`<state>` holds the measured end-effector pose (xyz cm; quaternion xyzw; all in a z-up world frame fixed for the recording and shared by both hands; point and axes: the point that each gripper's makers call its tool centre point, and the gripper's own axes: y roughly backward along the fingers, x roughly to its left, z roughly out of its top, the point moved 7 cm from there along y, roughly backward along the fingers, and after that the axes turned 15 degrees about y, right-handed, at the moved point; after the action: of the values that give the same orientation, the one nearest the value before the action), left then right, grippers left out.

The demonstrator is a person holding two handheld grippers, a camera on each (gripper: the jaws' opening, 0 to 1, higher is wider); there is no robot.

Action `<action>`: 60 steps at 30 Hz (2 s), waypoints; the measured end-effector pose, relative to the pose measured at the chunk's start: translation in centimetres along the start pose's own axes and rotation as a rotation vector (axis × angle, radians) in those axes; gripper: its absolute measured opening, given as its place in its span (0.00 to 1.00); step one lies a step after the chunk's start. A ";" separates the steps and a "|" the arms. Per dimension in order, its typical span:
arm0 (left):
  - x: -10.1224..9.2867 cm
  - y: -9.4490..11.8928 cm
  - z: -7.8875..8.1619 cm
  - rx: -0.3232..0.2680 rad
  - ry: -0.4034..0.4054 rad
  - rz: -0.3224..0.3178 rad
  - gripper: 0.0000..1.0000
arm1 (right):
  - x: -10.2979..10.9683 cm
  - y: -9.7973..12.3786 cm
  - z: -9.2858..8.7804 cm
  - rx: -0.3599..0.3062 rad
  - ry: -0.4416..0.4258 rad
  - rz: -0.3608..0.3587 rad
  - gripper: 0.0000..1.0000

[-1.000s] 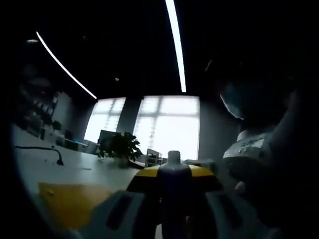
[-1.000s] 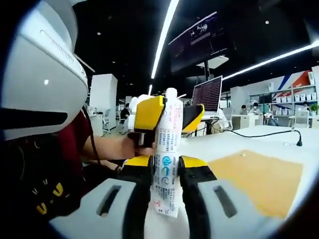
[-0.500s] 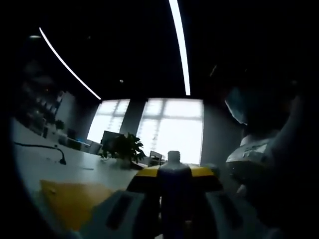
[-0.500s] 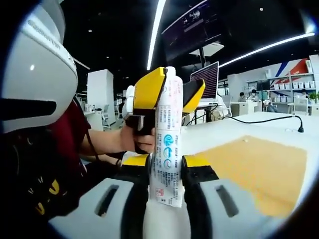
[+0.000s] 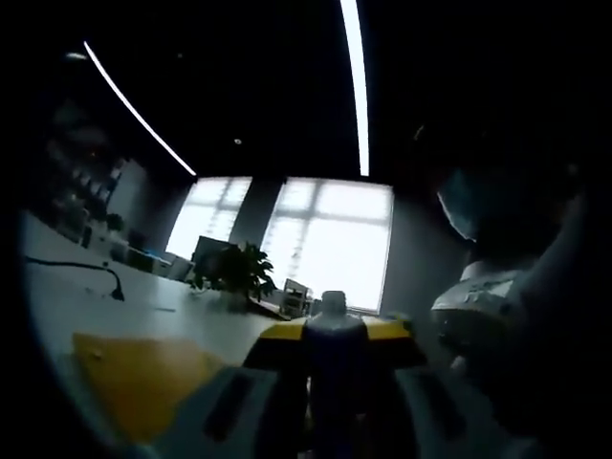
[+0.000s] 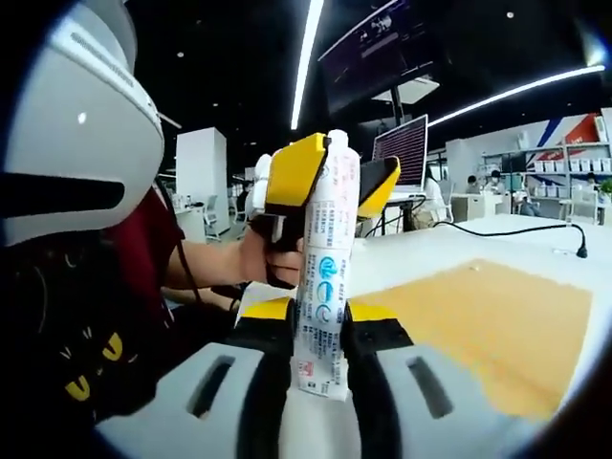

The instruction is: Pick up the toothpaste unscrew the cap squeeze it onto the small board screw the cap back on and return it to the table

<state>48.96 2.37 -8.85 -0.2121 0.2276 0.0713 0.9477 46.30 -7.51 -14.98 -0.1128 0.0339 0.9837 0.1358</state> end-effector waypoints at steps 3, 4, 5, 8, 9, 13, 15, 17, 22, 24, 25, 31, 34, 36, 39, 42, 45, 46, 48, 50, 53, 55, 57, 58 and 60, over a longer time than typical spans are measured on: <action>-0.4 -0.2 0.7 -0.063 0.012 -0.020 0.19 | 0.2 -0.5 -0.9 0.061 -0.024 0.015 0.31; -0.7 -0.3 1.0 -0.079 0.019 -0.031 0.19 | 0.5 -0.7 -1.2 0.077 -0.022 0.023 0.31; -0.7 -0.4 1.1 -0.080 0.017 -0.032 0.19 | 0.6 -0.9 -1.2 0.078 -0.022 0.025 0.30; -1.1 -0.7 0.9 -0.066 0.007 -0.031 0.19 | 0.8 -1.1 -1.1 0.089 -0.041 0.030 0.29; -1.2 -0.7 0.9 -0.063 0.006 -0.025 0.19 | 0.8 -1.0 -1.1 0.090 -0.043 0.033 0.29; -1.2 -0.5 1.2 -0.055 0.029 -0.007 0.18 | 1.0 -0.8 -0.7 0.085 -0.039 0.046 0.27; -1.5 -0.5 1.2 -0.049 0.029 -0.005 0.18 | 1.0 -0.8 -0.7 0.095 -0.028 0.049 0.25; -1.7 -0.6 1.1 -0.039 0.037 -0.007 0.17 | 1.2 -0.8 -0.7 0.087 -0.041 0.069 0.23; -1.9 -0.7 0.8 -0.030 0.019 -0.019 0.17 | 1.3 -0.9 -0.8 0.091 -0.049 0.077 0.21; -1.6 -0.5 0.9 -0.035 0.040 -0.015 0.17 | 1.3 -0.9 -0.9 0.089 -0.057 0.087 0.22; -1.6 -0.4 1.0 -0.053 0.030 -0.015 0.17 | 1.1 -0.8 -0.9 0.085 -0.043 0.070 0.23; -2.2 0.2 2.4 -0.127 -0.017 -0.011 0.18 | 1.0 -0.7 -1.3 0.129 0.001 -0.002 0.31; -2.1 0.0 2.2 -0.121 -0.032 0.005 0.18 | 0.3 -0.7 -0.5 0.080 -0.049 -0.061 0.34; -2.1 -0.1 2.0 -0.119 -0.041 0.018 0.18 | 0.1 -0.5 -0.2 0.061 -0.064 -0.059 0.33; -2.0 -0.1 2.2 -0.123 -0.052 0.035 0.18 | 0.4 -0.7 -0.2 0.080 -0.044 -0.051 0.29; -1.8 0.0 2.3 -0.124 -0.030 0.054 0.18 | 0.7 -0.8 -0.2 0.083 -0.040 -0.048 0.28; -1.8 0.1 2.2 -0.110 -0.027 0.068 0.18 | 0.9 -0.8 -0.3 0.097 -0.053 -0.027 0.27; -1.9 0.0 2.1 -0.105 -0.032 0.069 0.18 | 1.0 -0.8 -0.4 0.109 -0.046 -0.015 0.26; -2.1 -0.1 1.9 -0.092 -0.033 0.067 0.18 | 1.2 -0.8 -0.4 0.115 -0.047 0.005 0.25; -2.2 -0.1 1.8 -0.084 -0.033 0.068 0.17 | 1.2 -0.8 -0.4 0.114 -0.044 0.012 0.24; -2.3 0.0 1.8 -0.076 -0.031 0.065 0.17 | 1.4 -0.8 -0.4 0.114 -0.038 0.029 0.23; -2.4 0.0 1.8 -0.075 -0.035 0.066 0.17 | 1.4 -0.8 -0.4 0.114 -0.034 0.034 0.23; -2.4 -0.1 1.6 -0.063 -0.045 0.064 0.17 | 1.4 -0.8 -0.6 0.120 -0.034 0.039 0.22; -2.3 -0.1 1.5 -0.056 -0.043 0.064 0.17 | 1.4 -0.8 -0.7 0.124 -0.039 0.045 0.22; -2.2 -0.1 1.5 -0.057 -0.048 0.071 0.17 | 1.4 -0.9 -0.9 0.122 -0.048 0.034 0.24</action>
<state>47.66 2.83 -6.60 -0.2291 0.2102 0.1164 0.9433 45.41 -6.38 -16.20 -0.0800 0.0922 0.9844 0.1264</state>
